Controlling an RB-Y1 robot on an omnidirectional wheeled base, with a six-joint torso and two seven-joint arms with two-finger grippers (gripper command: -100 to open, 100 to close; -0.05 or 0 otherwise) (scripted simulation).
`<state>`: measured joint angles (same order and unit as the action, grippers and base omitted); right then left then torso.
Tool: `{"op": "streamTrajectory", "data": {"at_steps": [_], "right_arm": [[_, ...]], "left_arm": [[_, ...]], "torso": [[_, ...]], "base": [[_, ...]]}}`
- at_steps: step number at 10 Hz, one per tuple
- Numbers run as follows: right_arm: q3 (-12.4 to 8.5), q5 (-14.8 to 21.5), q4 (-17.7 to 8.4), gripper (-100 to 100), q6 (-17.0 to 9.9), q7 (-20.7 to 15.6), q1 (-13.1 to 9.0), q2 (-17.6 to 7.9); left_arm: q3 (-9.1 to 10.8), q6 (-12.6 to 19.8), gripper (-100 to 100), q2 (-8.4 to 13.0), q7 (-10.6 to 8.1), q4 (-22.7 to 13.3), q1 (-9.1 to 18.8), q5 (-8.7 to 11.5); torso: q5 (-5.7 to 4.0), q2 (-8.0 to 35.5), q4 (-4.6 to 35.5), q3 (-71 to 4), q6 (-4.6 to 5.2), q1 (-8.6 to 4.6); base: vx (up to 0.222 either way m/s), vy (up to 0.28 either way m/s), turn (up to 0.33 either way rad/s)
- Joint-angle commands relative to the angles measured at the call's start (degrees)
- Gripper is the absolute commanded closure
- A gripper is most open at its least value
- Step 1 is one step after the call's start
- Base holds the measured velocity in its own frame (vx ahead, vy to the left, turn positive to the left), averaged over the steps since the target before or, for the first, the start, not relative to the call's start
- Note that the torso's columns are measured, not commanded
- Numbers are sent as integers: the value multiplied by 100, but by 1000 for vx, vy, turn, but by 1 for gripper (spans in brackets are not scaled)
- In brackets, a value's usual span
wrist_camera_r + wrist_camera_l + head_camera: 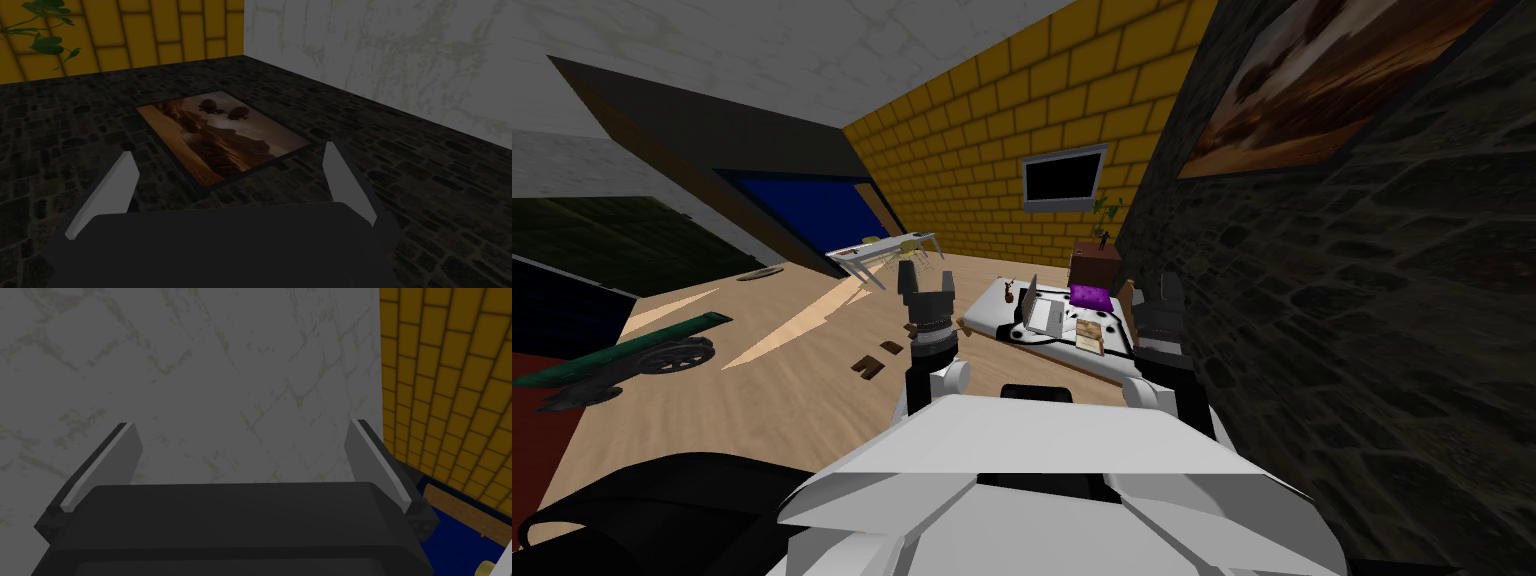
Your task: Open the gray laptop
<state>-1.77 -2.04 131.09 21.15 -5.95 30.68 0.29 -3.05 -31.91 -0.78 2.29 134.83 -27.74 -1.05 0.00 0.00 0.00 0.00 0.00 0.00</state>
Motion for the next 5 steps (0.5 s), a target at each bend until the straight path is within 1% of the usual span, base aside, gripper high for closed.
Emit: {"op": "streamTrajectory", "data": {"at_steps": [1, 5], "right_arm": [[0, 0, 0, 0, 0, 0, 0, 0], [0, 0, 1, 0, 0, 0, 0, 0]], "left_arm": [[0, 0, 0, 0, 0, 0, 0, 0], [0, 0, 0, 0, 0, 1, 0, 0]], "torso": [[0, 232, 235, -467, 0, 0], [0, 1845, 1846, -3692, 0, 0]], "base": [[0, 0, 0], [0, 0, 0]]}}
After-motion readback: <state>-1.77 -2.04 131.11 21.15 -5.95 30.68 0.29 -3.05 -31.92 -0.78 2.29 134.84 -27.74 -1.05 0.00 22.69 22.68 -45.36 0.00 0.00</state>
